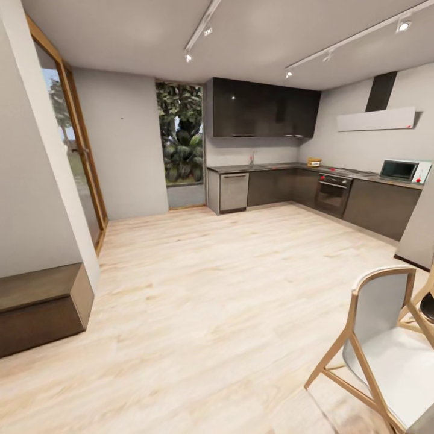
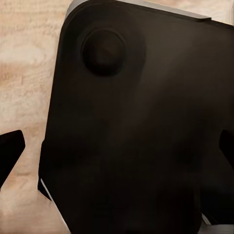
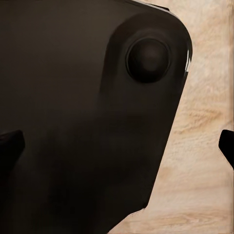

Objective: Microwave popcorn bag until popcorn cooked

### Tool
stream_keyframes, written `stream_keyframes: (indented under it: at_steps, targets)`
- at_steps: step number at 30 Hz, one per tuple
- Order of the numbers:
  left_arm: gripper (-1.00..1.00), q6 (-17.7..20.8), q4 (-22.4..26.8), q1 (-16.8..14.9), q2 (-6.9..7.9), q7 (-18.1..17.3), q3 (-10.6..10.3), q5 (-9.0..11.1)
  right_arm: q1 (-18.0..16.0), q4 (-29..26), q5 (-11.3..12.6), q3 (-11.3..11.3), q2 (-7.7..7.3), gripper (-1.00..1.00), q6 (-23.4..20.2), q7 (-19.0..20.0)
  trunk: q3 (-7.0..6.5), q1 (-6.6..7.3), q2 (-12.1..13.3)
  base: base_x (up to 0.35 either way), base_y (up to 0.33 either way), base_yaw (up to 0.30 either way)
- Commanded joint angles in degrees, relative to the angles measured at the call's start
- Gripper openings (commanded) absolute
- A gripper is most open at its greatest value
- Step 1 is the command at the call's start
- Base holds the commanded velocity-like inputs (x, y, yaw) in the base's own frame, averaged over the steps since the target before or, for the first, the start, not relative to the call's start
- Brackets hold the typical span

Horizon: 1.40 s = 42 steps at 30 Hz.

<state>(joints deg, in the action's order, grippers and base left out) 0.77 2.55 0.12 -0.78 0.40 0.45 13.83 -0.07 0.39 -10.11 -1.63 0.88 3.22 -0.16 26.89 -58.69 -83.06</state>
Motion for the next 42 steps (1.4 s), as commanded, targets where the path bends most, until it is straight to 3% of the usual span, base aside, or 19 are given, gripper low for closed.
stream_keyframes:
  at_steps: [1,18,42]
  targets:
    - [1.0,0.11,0.09,0.0,-0.01,0.04,0.01,0.32,-0.01,0.02,-0.26,-0.13,0.0,1.0,0.27,-0.02,0.04,-0.03,-0.02,0.323,0.0,0.0]
    - [1.0,0.11,0.09,-0.03,0.0,0.04,0.04,0.4,-0.01,0.05,-0.26,-0.13,0.0,1.0,0.3,-0.02,0.04,-0.03,-0.02,0.323,0.003,0.0]
    - [1.0,-0.14,0.28,0.01,-0.01,0.04,-0.01,0.24,-0.01,0.04,0.21,0.42,0.0,1.0,0.21,0.07,0.04,-0.03,-0.02,0.323,0.104,0.0]
